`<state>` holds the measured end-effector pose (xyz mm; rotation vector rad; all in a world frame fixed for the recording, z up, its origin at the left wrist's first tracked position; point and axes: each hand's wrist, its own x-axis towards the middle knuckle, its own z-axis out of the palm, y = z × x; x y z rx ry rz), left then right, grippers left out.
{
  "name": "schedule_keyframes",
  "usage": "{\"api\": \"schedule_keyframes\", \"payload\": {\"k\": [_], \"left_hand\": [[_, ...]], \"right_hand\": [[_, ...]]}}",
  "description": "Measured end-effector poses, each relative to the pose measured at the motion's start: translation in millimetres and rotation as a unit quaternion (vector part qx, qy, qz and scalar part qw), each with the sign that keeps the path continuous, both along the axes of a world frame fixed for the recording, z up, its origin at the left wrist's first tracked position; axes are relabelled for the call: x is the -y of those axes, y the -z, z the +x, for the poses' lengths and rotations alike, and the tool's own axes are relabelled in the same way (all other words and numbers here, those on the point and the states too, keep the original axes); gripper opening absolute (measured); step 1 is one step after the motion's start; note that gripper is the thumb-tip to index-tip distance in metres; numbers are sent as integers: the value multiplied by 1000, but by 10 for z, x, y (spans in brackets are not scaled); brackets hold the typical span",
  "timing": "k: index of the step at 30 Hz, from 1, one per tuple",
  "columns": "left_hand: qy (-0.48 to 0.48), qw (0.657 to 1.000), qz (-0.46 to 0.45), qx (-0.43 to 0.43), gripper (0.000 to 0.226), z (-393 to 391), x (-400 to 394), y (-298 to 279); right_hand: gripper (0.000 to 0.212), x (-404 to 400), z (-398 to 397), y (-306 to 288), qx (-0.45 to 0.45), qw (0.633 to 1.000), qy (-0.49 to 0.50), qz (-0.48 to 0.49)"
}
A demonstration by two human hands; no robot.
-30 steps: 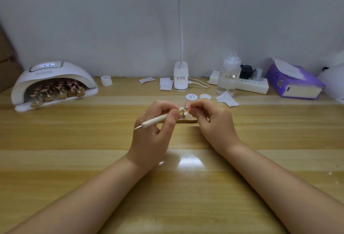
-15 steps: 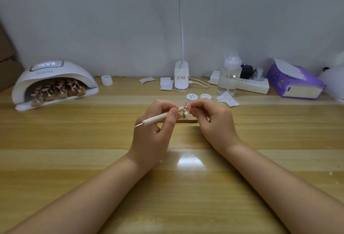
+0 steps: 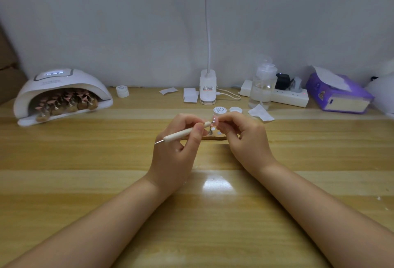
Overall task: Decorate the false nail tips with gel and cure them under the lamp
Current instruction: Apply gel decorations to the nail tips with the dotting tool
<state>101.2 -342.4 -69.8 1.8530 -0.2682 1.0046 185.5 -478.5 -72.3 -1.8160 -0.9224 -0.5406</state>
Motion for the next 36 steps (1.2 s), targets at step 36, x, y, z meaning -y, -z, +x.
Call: {"api": "schedule_keyframes", "payload": {"k": [36], "left_hand": [[4,1000,-3,-10,11,16,-8,18]], "right_hand": [[11,-3,1,-7,1,1000,10,-12]]}}
